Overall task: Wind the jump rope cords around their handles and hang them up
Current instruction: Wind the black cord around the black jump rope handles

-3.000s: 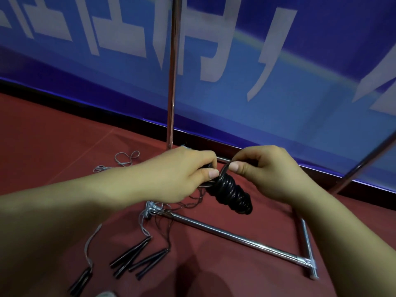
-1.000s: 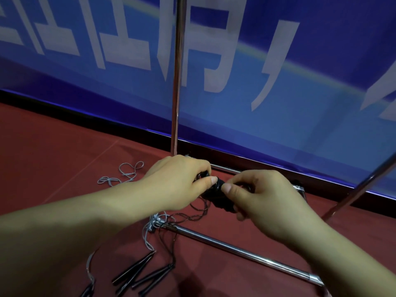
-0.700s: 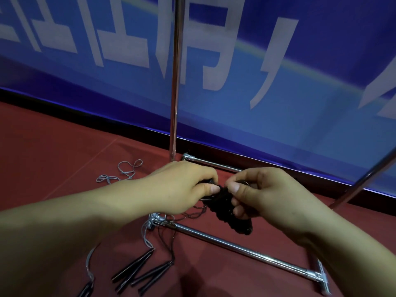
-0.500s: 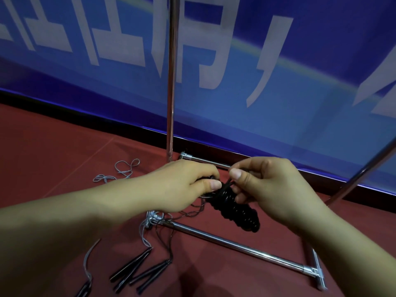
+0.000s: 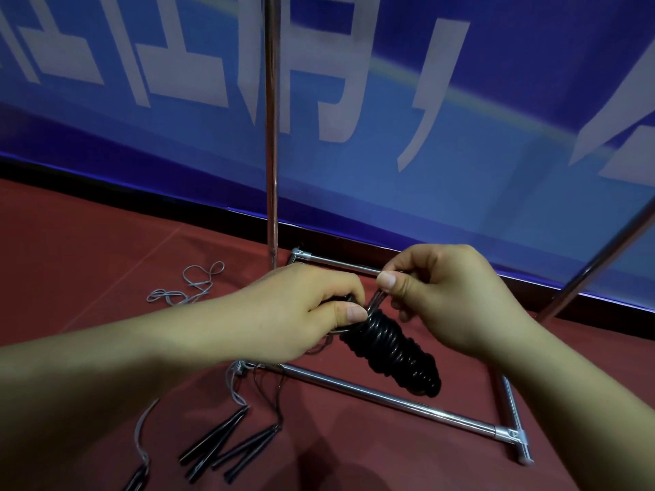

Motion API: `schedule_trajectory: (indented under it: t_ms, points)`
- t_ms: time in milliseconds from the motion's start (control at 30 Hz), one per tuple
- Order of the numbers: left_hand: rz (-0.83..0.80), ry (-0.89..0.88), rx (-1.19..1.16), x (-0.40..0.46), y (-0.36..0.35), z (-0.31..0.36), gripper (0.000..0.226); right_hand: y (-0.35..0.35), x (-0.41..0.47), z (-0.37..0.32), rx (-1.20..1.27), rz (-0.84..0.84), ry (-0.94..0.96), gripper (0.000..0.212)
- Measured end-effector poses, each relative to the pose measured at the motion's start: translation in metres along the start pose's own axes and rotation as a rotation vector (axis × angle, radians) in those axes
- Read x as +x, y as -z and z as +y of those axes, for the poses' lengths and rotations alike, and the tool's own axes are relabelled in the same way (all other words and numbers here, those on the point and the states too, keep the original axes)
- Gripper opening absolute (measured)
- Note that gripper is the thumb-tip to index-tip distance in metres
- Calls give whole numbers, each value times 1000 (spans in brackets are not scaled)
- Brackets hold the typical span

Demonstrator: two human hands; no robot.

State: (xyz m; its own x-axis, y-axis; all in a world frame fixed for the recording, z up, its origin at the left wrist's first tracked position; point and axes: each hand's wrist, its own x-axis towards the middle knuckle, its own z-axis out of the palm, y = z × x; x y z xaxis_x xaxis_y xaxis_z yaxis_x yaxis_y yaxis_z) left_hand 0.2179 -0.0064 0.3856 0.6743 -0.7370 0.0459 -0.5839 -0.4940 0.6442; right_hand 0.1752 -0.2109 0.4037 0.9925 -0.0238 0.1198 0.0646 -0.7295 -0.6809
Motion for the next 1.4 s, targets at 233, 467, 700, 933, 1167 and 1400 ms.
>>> schedule_trajectory:
  t_ms: [233,467,700,933,1167,1400]
  points:
    - [14,-32,95,-2,-4,7,16,-1,6,8,74,-19,-84,16]
    - [55,-80,84,-5,-9,13,23,-3,7,11,68,-6,-122,19]
    - [105,-151,53,-8,-8,14,22,-17,2,10,158,-24,-160,23]
    - [331,-255,207,-7,-7,-5,14,-32,-5,1,451,-82,-252,32]
    - [619,131,-331,1,-15,12,40,-37,6,-10,529,410,-210,24]
    - [373,154,-669,12,-34,33,41,-38,8,-19,508,699,-143,19]
